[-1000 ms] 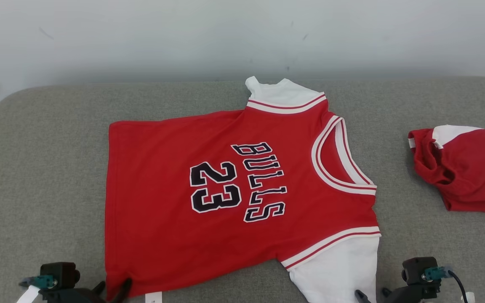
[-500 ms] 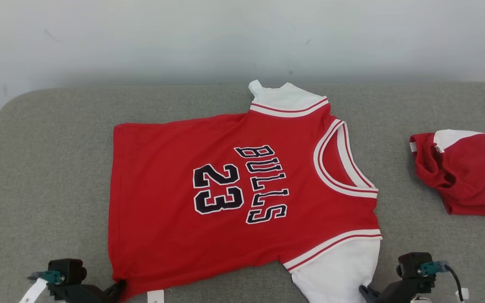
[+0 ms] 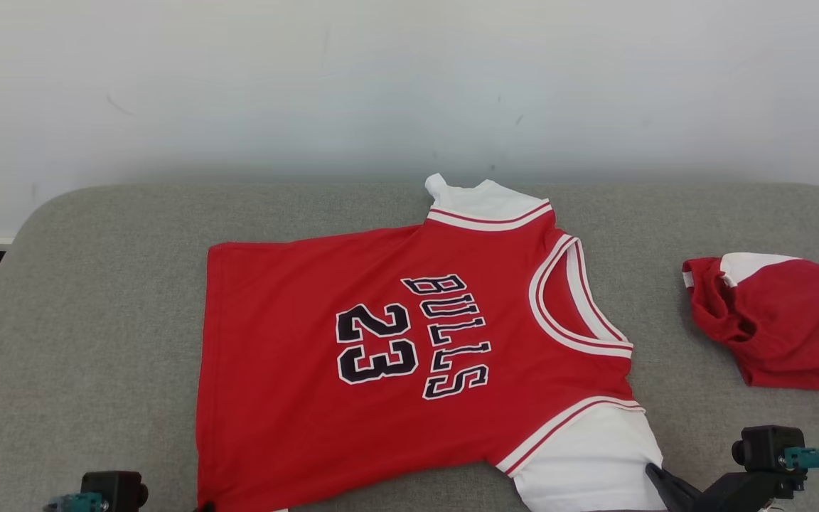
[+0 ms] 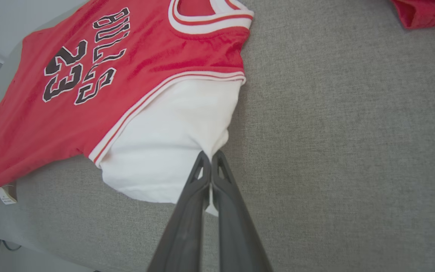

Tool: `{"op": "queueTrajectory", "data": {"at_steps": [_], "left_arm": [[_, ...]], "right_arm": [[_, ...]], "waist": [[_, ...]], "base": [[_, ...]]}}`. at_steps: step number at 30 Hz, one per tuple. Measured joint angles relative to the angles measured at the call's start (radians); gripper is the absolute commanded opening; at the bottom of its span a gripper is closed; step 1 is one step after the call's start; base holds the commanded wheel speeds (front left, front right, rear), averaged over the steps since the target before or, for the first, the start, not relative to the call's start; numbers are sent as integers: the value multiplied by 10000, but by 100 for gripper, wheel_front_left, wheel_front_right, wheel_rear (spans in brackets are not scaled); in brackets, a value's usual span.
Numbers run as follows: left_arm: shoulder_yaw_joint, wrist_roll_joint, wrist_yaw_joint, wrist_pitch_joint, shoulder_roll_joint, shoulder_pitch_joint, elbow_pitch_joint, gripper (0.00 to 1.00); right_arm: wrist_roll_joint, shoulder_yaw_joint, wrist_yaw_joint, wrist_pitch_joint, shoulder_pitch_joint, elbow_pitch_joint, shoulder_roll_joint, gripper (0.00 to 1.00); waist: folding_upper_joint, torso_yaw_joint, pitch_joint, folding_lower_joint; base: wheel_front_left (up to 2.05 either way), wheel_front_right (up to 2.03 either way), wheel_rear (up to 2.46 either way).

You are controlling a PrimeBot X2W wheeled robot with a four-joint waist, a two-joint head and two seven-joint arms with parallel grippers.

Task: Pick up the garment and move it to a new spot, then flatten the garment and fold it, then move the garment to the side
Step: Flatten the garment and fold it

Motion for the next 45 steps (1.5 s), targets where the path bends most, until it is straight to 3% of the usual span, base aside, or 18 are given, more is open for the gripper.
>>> {"op": "queueTrajectory", "data": {"at_steps": [11, 19, 34, 45], "left_arm": [[61, -2, 171, 190, 261, 289, -957, 0], [15, -130, 125, 1024, 439, -523, -1049, 0], [-309, -729, -92, 2888, 477, -3642, 326, 0], [-520, -986, -100, 3572, 244, -5258, 1603, 0]], "right_arm": [[205, -23, 186, 433, 202, -600, -274, 0], [240, 167, 324, 1509, -1344, -320, -880, 0], [387, 792, 382, 3329, -5193, 1745, -878, 0], [123, 1195, 221, 3710, -7537, 3722, -332, 0]], "waist": [[0, 70, -262, 0], [0, 51, -4, 0], [0, 200, 911, 1], [1, 301, 1622, 2]], "base": [[0, 0, 0], [0, 0, 0], [0, 0, 0], [0, 0, 0]]}}
